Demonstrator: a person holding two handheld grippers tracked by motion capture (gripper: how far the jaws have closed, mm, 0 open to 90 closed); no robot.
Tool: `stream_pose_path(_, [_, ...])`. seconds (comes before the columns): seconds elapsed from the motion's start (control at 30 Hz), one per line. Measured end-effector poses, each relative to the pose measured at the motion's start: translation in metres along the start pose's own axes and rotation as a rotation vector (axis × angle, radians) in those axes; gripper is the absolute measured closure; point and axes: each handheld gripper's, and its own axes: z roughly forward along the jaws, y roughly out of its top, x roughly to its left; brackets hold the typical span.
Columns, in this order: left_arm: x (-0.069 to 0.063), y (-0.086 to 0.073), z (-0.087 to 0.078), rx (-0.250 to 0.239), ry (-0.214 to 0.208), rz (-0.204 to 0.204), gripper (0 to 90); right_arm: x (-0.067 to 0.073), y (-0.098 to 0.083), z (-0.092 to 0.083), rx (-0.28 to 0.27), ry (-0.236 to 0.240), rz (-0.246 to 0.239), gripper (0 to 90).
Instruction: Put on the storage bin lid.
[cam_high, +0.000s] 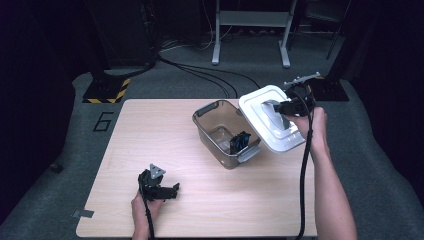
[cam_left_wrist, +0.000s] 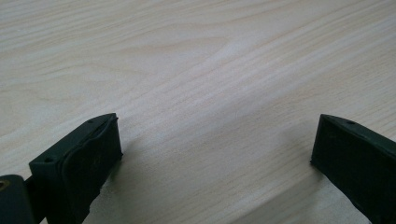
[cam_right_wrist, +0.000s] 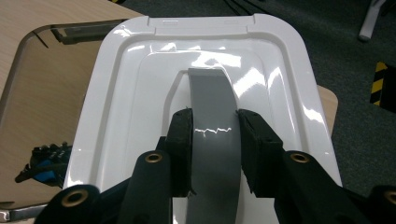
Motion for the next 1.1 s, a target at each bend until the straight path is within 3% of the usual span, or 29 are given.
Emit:
stream_pose_path(0.3, [0.0, 0.0, 0.0, 0.004, -0.003, 0.006, 1.4, 0.023, 0.021, 0.01, 0.017, 0.043, -0.031, 66.5])
stream_pose_path(0.53, [0.0, 0.0, 0.0, 0.004, -0.004, -0.002, 1.4, 0.045, 0.036, 0.029, 0.049, 0.096, -0.066, 66.5])
stream_pose_path(0.9, [0.001, 0.0, 0.0, 0.005, -0.001, 0.009, 1.4, 0.074, 0.049, 0.055, 0.076, 0.153, -0.089, 66.5])
stream_pose_path(1.1, [0.001, 0.0, 0.0, 0.006, -0.005, 0.01, 1.5, 0.083, 0.053, 0.065, 0.094, 0.173, -0.095, 66.5])
